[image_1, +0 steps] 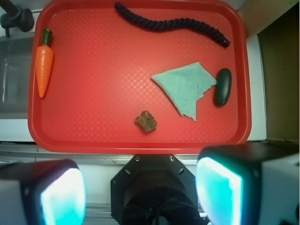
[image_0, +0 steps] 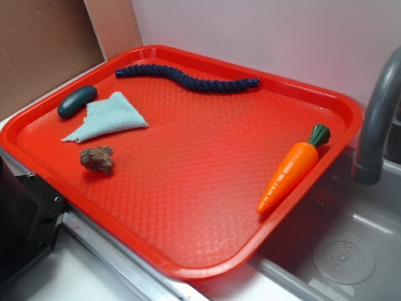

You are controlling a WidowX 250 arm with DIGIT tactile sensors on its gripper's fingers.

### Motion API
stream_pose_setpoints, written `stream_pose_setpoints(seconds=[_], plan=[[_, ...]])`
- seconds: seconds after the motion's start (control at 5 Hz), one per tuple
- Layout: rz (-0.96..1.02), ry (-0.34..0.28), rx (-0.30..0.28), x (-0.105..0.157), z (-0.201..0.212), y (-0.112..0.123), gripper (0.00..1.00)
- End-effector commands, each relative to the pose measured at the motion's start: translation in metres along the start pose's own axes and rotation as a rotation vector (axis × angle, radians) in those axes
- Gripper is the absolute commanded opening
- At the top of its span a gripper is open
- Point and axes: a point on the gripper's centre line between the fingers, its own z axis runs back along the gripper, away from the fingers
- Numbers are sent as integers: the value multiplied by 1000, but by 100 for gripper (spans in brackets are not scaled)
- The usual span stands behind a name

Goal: Grab the plastic pickle.

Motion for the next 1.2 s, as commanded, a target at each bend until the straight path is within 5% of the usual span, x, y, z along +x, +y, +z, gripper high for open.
stream_pose_setpoints(seconds=[0.0,0.4,1.0], plan=[[0,0,0,0,0,0,100],[104,-39,6,11,-22,27,100],[203,-166,96,8,-76,77,100]])
